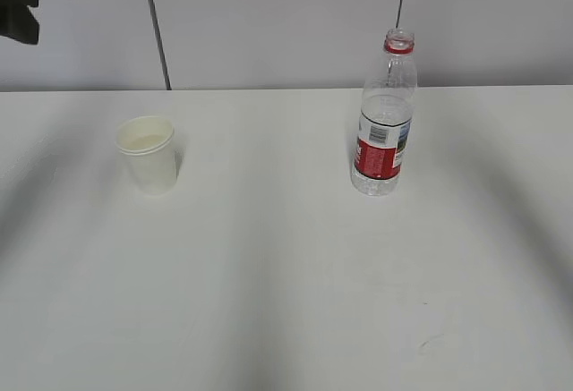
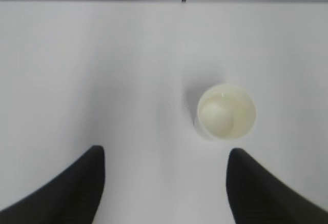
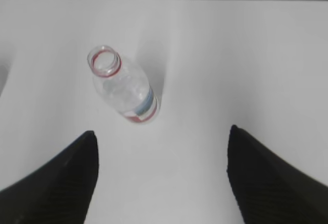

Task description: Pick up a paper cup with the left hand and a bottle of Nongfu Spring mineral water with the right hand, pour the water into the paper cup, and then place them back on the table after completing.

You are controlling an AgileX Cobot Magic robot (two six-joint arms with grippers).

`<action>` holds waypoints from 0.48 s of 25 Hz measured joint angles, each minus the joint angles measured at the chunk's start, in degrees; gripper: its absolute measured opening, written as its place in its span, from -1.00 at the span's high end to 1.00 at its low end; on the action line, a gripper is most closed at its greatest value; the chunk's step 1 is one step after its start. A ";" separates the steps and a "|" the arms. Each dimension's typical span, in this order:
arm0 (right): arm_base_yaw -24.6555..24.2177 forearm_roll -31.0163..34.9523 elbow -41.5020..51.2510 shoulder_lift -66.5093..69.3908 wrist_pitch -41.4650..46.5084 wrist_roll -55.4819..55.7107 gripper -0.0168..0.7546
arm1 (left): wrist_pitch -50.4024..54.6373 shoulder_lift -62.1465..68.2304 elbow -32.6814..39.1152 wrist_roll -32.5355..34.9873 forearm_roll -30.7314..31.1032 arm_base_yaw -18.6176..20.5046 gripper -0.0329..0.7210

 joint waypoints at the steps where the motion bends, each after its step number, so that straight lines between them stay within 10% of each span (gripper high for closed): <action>1: 0.00 0.14 -0.82 -0.11 2.40 0.00 -0.53 | 4.32 0.00 -1.05 0.24 -0.51 0.00 -0.29; 12: 0.00 0.87 -2.35 -0.18 13.37 0.00 -0.53 | 27.27 -0.12 -5.81 4.43 -5.00 0.00 -0.25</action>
